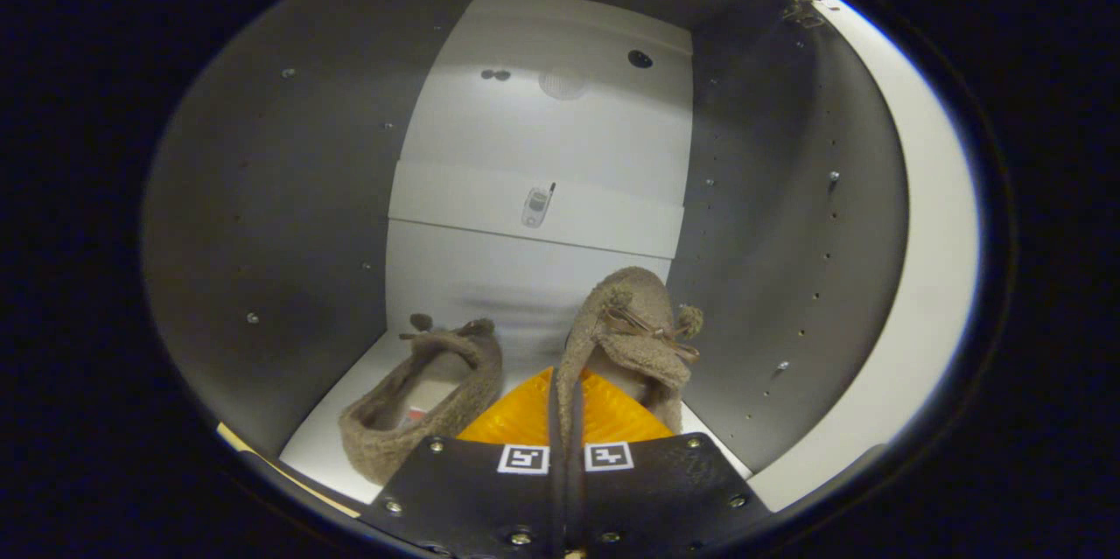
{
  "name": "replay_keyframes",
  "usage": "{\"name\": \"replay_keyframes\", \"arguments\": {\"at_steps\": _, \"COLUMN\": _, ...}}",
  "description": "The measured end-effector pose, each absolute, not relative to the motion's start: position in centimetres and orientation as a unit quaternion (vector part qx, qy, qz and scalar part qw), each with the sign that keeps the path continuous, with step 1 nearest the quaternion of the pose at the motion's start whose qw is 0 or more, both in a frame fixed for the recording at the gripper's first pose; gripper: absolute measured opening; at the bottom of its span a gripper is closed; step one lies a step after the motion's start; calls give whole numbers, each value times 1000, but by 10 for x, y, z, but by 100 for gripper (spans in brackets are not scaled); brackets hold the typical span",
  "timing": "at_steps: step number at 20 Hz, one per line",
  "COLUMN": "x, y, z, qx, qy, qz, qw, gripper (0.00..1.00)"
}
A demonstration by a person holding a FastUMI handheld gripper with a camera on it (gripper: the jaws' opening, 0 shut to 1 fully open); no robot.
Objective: Open the shoe cabinet door, grab the shoes and put them into the shoe cabinet, then close the shoe cabinet door.
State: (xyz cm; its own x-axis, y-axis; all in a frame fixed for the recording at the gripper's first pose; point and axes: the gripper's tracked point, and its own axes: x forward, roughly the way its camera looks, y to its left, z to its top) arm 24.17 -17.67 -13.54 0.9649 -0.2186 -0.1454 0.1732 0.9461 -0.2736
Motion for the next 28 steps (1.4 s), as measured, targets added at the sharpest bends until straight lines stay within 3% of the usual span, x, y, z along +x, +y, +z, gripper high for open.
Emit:
{"name": "replay_keyframes", "arguments": {"at_steps": 3, "x": 251, "y": -179, "z": -141, "qx": -121, "qy": 95, "qz": -99, "qw": 983, "gripper": 1}}
{"name": "replay_keyframes", "arguments": {"at_steps": 7, "x": 255, "y": -182, "z": -128, "qx": -111, "qy": 70, "qz": -102, "qw": 986, "gripper": 14}}
{"name": "replay_keyframes", "arguments": {"at_steps": 14, "x": 238, "y": -175, "z": -104, "qx": -117, "qy": 49, "qz": -99, "qw": 987, "gripper": 13}}
{"name": "replay_keyframes", "arguments": {"at_steps": 28, "x": 86, "y": -189, "z": -69, "qx": -100, "qy": 37, "qz": -90, "qw": 990, "gripper": 13}}
